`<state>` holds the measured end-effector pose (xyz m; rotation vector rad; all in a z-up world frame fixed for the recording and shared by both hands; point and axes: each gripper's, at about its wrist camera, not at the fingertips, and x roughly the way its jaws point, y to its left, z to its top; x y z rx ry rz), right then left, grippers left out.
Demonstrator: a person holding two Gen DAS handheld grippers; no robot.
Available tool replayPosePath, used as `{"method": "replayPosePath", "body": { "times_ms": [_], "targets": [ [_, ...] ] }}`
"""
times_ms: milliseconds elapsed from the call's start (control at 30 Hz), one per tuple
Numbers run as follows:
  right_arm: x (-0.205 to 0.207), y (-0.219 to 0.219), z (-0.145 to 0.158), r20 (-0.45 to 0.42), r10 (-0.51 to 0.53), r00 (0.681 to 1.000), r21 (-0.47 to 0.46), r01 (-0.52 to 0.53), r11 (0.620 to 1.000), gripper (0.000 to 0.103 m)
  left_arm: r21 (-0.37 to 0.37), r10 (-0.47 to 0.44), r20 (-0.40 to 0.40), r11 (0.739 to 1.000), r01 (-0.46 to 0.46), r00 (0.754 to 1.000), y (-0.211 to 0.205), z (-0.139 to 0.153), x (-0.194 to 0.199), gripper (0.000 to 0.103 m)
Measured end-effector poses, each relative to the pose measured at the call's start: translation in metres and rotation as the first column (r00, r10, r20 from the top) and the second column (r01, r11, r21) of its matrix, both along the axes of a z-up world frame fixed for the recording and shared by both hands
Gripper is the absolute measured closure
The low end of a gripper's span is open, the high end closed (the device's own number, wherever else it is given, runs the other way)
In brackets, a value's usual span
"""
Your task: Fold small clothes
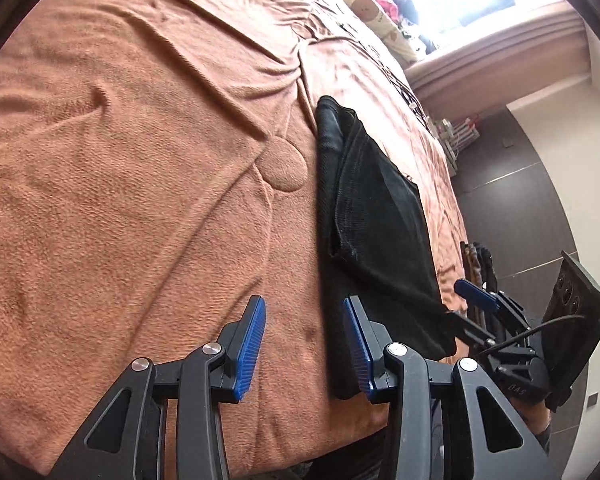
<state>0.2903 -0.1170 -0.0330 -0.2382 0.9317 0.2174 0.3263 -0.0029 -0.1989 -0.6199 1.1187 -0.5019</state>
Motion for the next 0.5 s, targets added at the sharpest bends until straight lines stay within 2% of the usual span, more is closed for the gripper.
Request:
{"method": "replayPosePath", "body": {
  "times_ms": [267,400,500],
  "targets": [
    [0.048,0.038,-0.033,-0.067,0.056,0.996,-0.076,-0.061,0.995,0.036,-0.027,0.036,0.002,0.999,-0.036,0.999,0.025,0.001,-0.001,0.060],
    [0.073,0.041,-0.051,-0.087,-0.014,0.996,-0.119,0.004,0.993,0.036,-0.034,0.047,-0.003,0.998,-0.047,0.999,0.032,0.000,-0.001,0.060],
    [0.086,0.036,-0.057,-0.086,-0.042,0.995,-0.095,0.034,0.995,0.051,-0.036,0.045,-0.004,0.998,-0.045,0.999,0.034,-0.001,-0.001,0.060]
  ]
}}
